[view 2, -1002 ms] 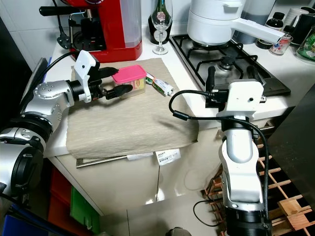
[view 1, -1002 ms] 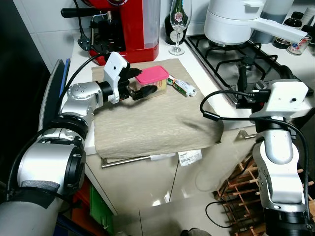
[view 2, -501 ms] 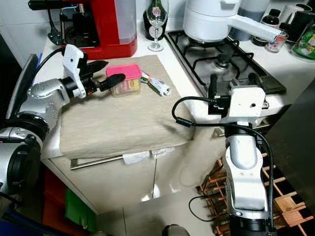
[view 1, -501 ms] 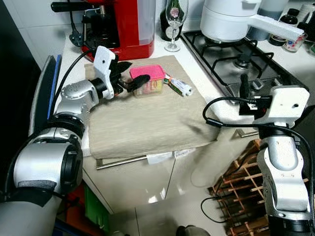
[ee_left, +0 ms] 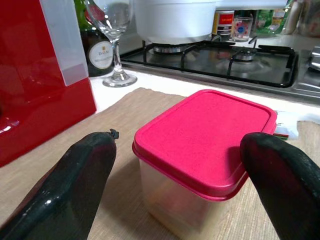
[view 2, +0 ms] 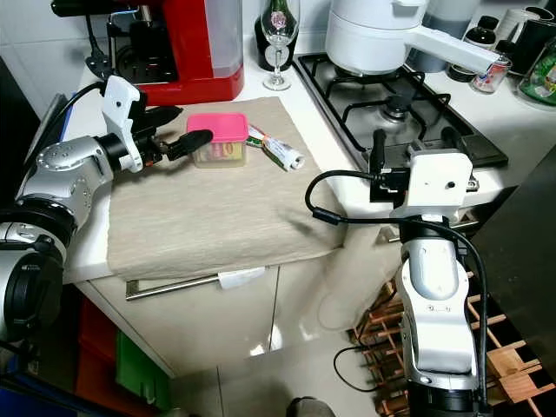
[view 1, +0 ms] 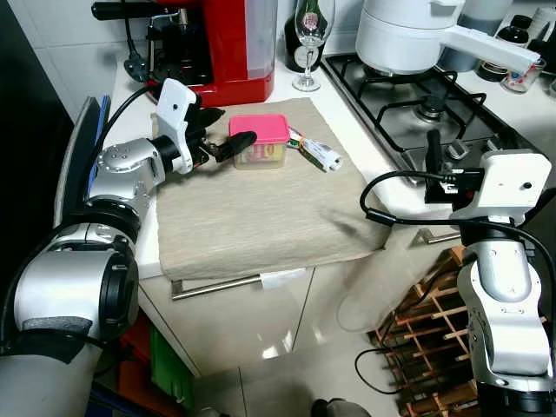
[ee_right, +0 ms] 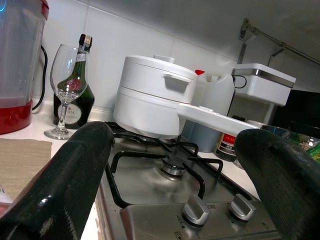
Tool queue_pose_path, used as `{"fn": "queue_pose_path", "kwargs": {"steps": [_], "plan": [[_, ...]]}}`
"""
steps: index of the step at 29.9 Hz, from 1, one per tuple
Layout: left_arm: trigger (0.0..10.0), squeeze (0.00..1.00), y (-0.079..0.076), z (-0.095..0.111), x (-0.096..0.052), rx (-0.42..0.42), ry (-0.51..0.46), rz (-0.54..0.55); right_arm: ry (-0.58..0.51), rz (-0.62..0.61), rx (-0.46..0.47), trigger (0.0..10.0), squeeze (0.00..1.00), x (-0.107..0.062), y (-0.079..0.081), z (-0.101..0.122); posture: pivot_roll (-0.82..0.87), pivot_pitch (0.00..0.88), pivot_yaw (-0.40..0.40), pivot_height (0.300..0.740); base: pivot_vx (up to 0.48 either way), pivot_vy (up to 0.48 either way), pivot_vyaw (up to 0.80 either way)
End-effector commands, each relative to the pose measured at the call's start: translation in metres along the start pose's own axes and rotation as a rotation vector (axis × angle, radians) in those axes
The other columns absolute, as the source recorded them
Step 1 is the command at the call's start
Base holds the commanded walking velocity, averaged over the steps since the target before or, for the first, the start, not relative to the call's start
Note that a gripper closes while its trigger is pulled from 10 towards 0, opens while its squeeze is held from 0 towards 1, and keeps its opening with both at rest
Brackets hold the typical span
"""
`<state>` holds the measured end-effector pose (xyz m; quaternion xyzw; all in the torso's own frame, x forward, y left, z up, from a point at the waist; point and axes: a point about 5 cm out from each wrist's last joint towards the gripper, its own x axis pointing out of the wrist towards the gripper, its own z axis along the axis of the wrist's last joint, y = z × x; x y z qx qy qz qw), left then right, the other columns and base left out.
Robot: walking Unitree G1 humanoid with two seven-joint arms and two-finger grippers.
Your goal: Restocking fridge
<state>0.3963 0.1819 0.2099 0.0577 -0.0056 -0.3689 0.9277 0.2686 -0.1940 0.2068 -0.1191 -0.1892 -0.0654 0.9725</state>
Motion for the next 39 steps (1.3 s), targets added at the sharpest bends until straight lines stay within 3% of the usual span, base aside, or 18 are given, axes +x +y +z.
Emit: {"fn": "queue_pose_path", "kwargs": {"steps": [1,6,8,13,16,22,23,24,25,28,30,32,34,35,36,39], "plan": [[10.0,0.00,-0.004,-0.006,0.003,-0.009,0.045,-0.019,-0.009,-0.003,-0.011,10.0,0.21,-0.001,-0.005,0.004,-0.29,0.070,-0.003,0.740,0.000,0.000,0.00],[10.0,0.00,-0.005,-0.011,0.004,0.023,0.080,0.021,-0.007,-0.002,-0.010,10.0,0.21,0.000,-0.004,0.004,-0.28,0.070,-0.005,0.740,0.000,0.000,0.00],[10.0,0.00,0.000,-0.018,-0.001,0.103,0.155,0.082,-0.006,0.000,-0.007,10.0,0.21,0.000,-0.002,0.004,-0.28,0.069,-0.006,0.740,0.000,0.000,0.00],[10.0,0.00,0.011,-0.021,-0.012,0.215,0.249,0.152,-0.003,0.001,-0.005,10.0,0.21,0.001,-0.001,0.003,-0.28,0.067,-0.007,0.740,0.000,0.000,0.00],[10.0,0.00,0.019,-0.021,-0.019,0.348,0.340,0.205,-0.002,0.002,-0.005,10.0,0.21,0.002,0.000,0.002,-0.27,0.068,-0.005,0.740,0.000,0.000,0.00],[10.0,0.00,0.024,-0.019,-0.021,0.434,0.385,0.257,-0.001,0.002,-0.002,10.0,0.21,0.002,0.001,0.001,-0.26,0.069,-0.002,0.740,0.000,0.000,0.00],[10.0,0.00,0.024,-0.017,-0.020,0.414,0.368,0.263,-0.001,0.002,-0.001,10.0,0.21,0.002,0.001,0.001,-0.26,0.070,-0.001,0.740,0.000,0.000,0.00],[10.0,0.00,0.020,-0.009,-0.013,0.306,0.278,0.233,-0.001,0.003,-0.001,10.0,0.21,0.002,0.002,0.001,-0.26,0.070,-0.001,0.740,0.000,0.000,0.00],[10.0,0.00,0.020,-0.009,-0.013,0.306,0.278,0.233,-0.001,0.003,-0.001,10.0,0.21,0.002,0.002,0.001,-0.26,0.070,-0.001,0.740,0.000,0.000,0.00],[10.0,0.00,0.003,0.001,0.005,0.147,0.130,0.090,0.002,0.001,-0.002,10.0,0.21,0.001,0.001,0.001,-0.26,0.072,-0.004,0.740,0.000,0.000,0.00],[10.0,0.00,-0.002,0.003,0.009,0.110,0.095,0.061,0.003,0.001,-0.003,10.0,0.21,0.001,0.001,0.000,-0.25,0.072,-0.007,0.740,0.000,0.000,0.00],[10.0,0.00,-0.013,0.009,0.021,0.030,-0.015,0.036,0.001,0.007,0.001,10.0,0.21,0.002,0.001,0.000,-0.24,0.071,-0.008,0.740,0.000,0.000,0.00],[10.0,0.00,-0.016,0.018,0.025,-0.012,-0.111,0.053,-0.003,0.009,0.007,10.0,0.21,0.003,0.003,0.001,-0.24,0.070,-0.008,0.740,0.000,0.000,0.00],[10.0,0.00,-0.016,0.018,0.025,-0.012,-0.111,0.053,-0.003,0.009,0.007,10.0,0.21,0.003,0.003,0.001,-0.24,0.070,-0.008,0.740,0.000,0.000,0.00],[10.0,0.00,-0.015,0.028,0.028,-0.095,-0.216,0.096,-0.006,0.011,0.011,10.0,0.21,0.004,0.004,0.001,-0.23,0.068,-0.008,0.740,0.000,0.000,0.00],[10.0,0.00,-0.022,0.035,0.030,-0.095,-0.310,0.116,-0.009,0.012,0.019,10.0,0.21,0.006,0.005,0.002,-0.22,0.065,-0.008,0.740,0.000,0.000,0.00]]}}
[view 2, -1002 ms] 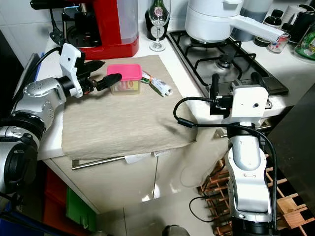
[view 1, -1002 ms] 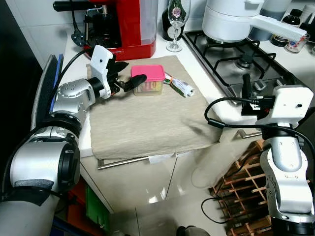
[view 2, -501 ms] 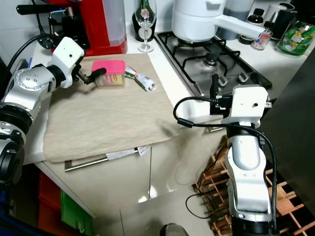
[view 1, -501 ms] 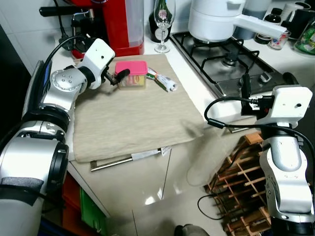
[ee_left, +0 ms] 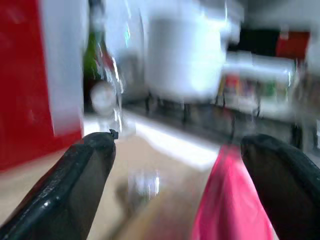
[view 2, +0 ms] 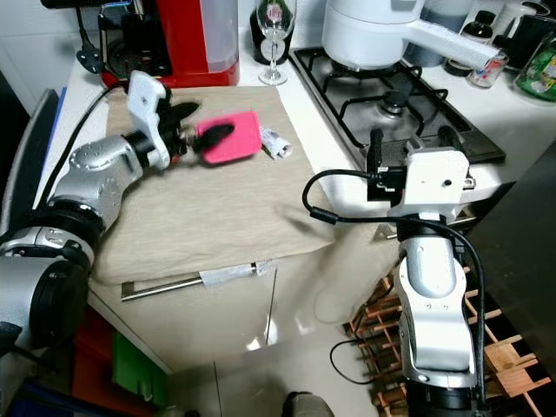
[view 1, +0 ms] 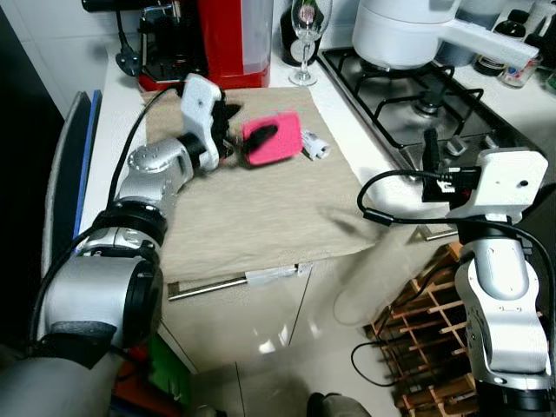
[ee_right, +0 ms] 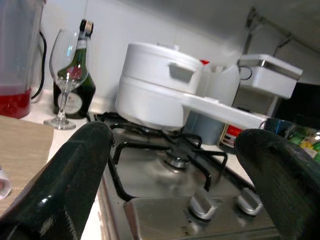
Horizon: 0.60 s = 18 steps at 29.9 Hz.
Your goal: Restocking fridge
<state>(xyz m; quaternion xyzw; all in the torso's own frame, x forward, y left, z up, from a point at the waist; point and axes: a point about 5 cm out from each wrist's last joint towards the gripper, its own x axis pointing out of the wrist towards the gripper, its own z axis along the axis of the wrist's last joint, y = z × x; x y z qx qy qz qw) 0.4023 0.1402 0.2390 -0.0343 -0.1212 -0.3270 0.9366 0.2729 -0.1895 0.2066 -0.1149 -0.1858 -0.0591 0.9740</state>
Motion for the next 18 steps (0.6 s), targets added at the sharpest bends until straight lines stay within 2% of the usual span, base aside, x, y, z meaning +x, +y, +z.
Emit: {"fn": "queue_pose_path", "kwargs": {"steps": [1,5,7,9,10,13,18], "plan": [[10.0,0.00,-0.004,0.000,-0.002,0.007,-0.035,-0.002,-0.015,0.002,0.012,10.0,0.21,0.003,0.001,0.002,-0.21,0.065,-0.007,0.740,0.000,0.000,0.00],[10.0,0.00,-0.009,-0.001,-0.006,0.028,-0.040,-0.045,-0.015,0.006,0.016,10.0,0.21,0.004,0.003,0.001,-0.21,0.063,-0.005,0.740,0.000,0.000,0.00],[10.0,0.00,-0.011,-0.002,-0.010,0.035,-0.028,-0.104,-0.014,0.006,0.019,10.0,0.21,0.005,0.004,0.000,-0.20,0.059,-0.001,0.740,0.000,0.000,0.00],[10.0,0.00,-0.014,-0.004,-0.016,0.033,0.006,-0.163,-0.014,0.004,0.023,10.0,0.21,0.005,0.005,-0.001,-0.20,0.056,0.002,0.740,0.000,0.000,0.00],[10.0,0.00,-0.014,-0.009,-0.021,0.032,0.065,-0.209,-0.014,0.003,0.025,10.0,0.21,0.005,0.006,-0.001,-0.19,0.055,0.006,0.740,0.000,0.000,0.00],[10.0,0.00,-0.014,-0.010,-0.022,0.034,0.086,-0.222,-0.014,0.003,0.026,10.0,0.21,0.005,0.006,-0.002,-0.19,0.055,0.006,0.740,0.000,0.000,0.00],[10.0,0.00,0.001,-0.016,-0.035,0.037,0.149,-0.227,-0.016,-0.002,0.029,10.0,0.21,0.006,0.006,-0.003,-0.19,0.045,0.008,0.740,0.000,0.000,0.00]]}}
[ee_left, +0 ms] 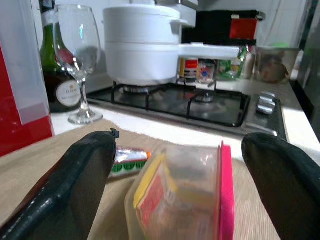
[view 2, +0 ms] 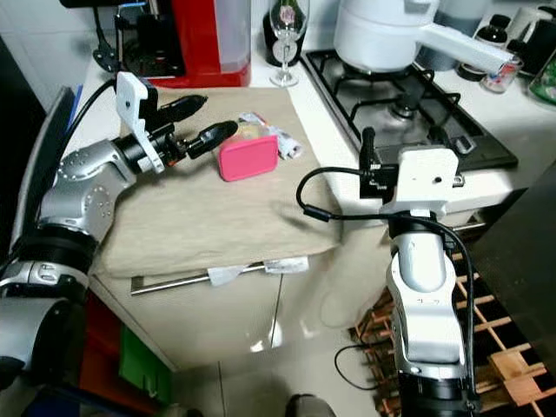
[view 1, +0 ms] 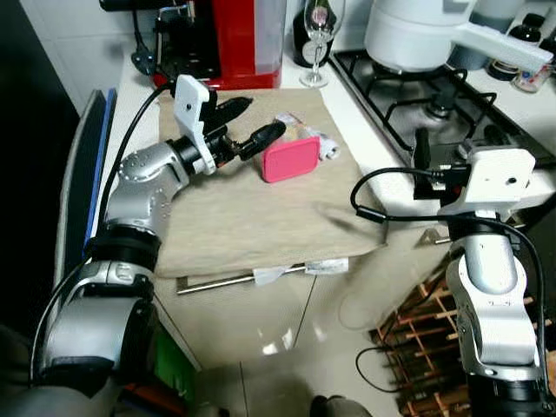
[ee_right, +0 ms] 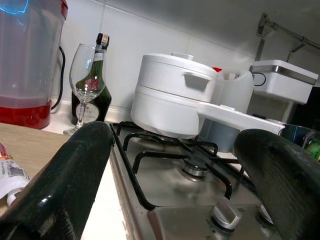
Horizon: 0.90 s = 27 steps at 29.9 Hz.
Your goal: Restocking fridge
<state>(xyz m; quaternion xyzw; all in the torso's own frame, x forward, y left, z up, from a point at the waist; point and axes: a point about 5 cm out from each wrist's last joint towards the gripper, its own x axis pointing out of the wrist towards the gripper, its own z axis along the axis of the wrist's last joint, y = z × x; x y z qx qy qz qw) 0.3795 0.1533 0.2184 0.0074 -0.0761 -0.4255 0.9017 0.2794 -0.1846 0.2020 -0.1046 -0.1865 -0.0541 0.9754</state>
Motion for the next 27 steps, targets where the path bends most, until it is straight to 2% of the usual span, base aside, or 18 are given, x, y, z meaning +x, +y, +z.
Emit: {"fn": "queue_pose_path", "kwargs": {"steps": [1,3,6,13,21,27], "plan": [[10.0,0.00,0.004,-0.003,-0.005,0.011,0.040,-0.013,-0.016,-0.008,0.006,10.0,0.21,0.002,0.000,0.002,-0.19,0.045,0.008,0.740,0.000,0.000,0.00],[10.0,0.00,0.008,-0.008,-0.013,0.023,0.078,-0.024,-0.018,-0.009,0.006,10.0,0.21,0.002,-0.001,0.002,-0.19,0.040,0.006,0.740,0.000,0.000,0.00],[10.0,0.00,0.012,-0.010,-0.016,0.012,0.101,-0.029,-0.023,-0.008,0.004,10.0,0.21,0.003,-0.002,0.003,-0.20,0.034,0.005,0.740,0.000,0.000,0.00],[10.0,0.00,0.014,-0.011,-0.015,0.015,0.137,-0.036,-0.030,-0.009,-0.001,10.0,0.21,0.004,-0.004,0.004,-0.21,0.027,0.004,0.740,0.000,0.000,0.00],[10.0,0.00,0.013,-0.018,-0.009,-0.021,0.169,-0.050,-0.035,-0.004,-0.007,10.0,0.21,0.003,-0.004,0.004,-0.22,0.019,0.001,0.740,0.000,0.000,0.00],[10.0,0.00,0.007,-0.016,0.003,-0.035,0.130,-0.071,-0.038,-0.005,-0.012,10.0,0.21,0.003,-0.005,0.006,-0.23,0.023,0.000,0.740,0.000,0.000,0.00]]}}
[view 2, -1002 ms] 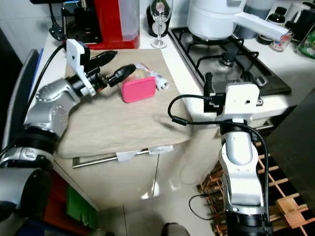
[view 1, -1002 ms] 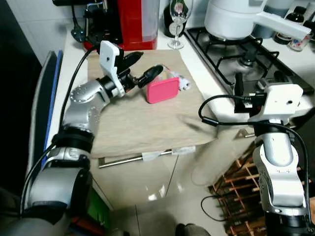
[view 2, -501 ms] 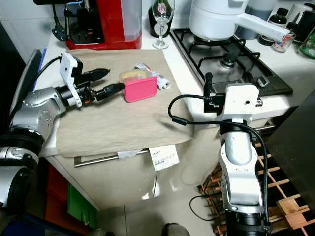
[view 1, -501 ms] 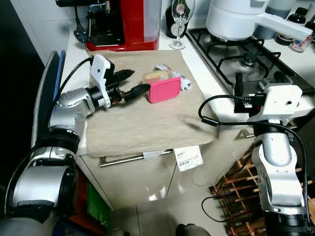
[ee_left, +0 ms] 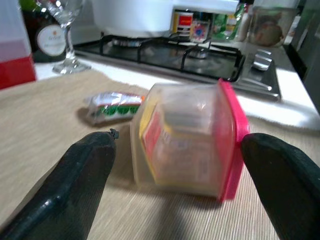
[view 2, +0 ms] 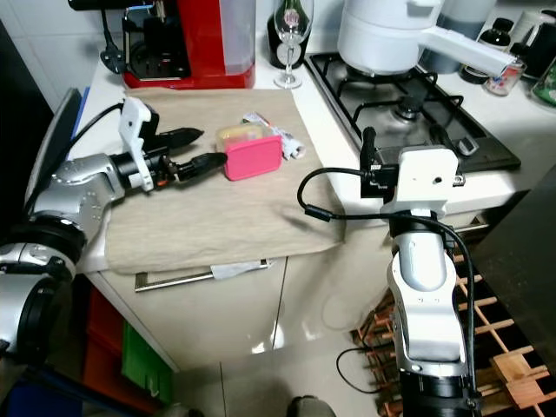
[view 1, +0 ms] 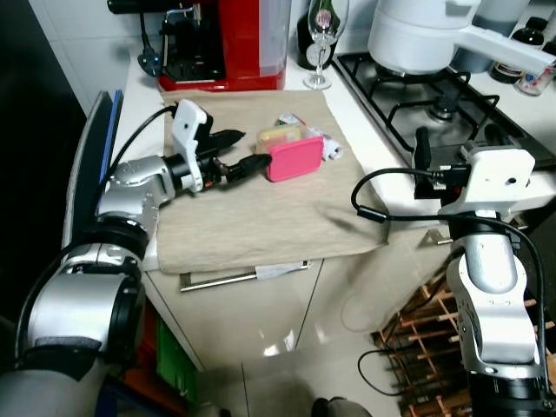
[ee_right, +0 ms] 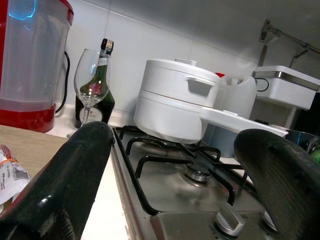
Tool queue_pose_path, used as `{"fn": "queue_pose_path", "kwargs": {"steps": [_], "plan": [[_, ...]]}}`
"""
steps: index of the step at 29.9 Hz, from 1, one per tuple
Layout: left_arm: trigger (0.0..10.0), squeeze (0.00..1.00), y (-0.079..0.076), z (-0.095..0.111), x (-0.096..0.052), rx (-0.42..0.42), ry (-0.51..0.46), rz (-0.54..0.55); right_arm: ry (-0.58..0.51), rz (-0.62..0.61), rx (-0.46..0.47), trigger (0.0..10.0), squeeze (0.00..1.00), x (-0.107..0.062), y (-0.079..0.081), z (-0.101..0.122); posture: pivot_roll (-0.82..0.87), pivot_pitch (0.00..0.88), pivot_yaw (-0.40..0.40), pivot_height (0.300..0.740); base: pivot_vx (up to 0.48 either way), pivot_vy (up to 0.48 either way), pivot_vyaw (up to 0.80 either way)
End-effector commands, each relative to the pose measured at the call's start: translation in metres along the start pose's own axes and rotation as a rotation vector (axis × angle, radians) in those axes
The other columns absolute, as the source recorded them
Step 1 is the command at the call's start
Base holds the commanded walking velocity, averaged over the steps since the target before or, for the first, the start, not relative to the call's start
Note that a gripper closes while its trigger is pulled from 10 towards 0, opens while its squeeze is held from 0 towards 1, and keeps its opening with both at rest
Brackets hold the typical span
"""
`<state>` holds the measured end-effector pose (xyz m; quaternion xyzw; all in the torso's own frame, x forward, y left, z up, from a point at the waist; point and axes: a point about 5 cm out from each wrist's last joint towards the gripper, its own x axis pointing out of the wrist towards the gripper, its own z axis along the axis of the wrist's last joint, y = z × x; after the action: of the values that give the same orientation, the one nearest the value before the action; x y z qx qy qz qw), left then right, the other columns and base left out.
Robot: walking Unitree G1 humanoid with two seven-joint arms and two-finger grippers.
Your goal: Restocking fridge
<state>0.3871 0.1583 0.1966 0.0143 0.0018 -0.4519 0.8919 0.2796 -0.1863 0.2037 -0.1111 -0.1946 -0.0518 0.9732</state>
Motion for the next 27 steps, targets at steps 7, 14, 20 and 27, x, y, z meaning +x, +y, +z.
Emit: {"fn": "queue_pose_path", "kwargs": {"steps": [7,14,20,27], "plan": [[10.0,0.00,-0.009,0.012,0.015,-0.004,-0.081,-0.063,-0.018,-0.008,0.003,10.0,0.21,0.003,-0.002,0.004,-0.22,0.027,0.002,0.740,0.000,0.000,0.00],[10.0,0.00,-0.031,0.008,0.029,-0.055,-0.138,-0.215,-0.017,-0.013,0.006,10.0,0.21,0.003,-0.001,0.003,-0.21,0.034,0.009,0.740,0.000,0.000,0.00],[10.0,0.00,-0.065,-0.002,0.049,-0.241,-0.202,-0.307,-0.012,-0.018,0.005,10.0,0.21,0.002,-0.002,0.002,-0.20,0.038,0.009,0.740,0.000,0.000,0.00],[10.0,0.00,-0.058,0.012,0.053,-0.182,-0.279,-0.089,-0.013,-0.019,0.010,10.0,0.21,0.002,-0.001,0.002,-0.20,0.041,0.008,0.740,0.000,0.000,0.00]]}}
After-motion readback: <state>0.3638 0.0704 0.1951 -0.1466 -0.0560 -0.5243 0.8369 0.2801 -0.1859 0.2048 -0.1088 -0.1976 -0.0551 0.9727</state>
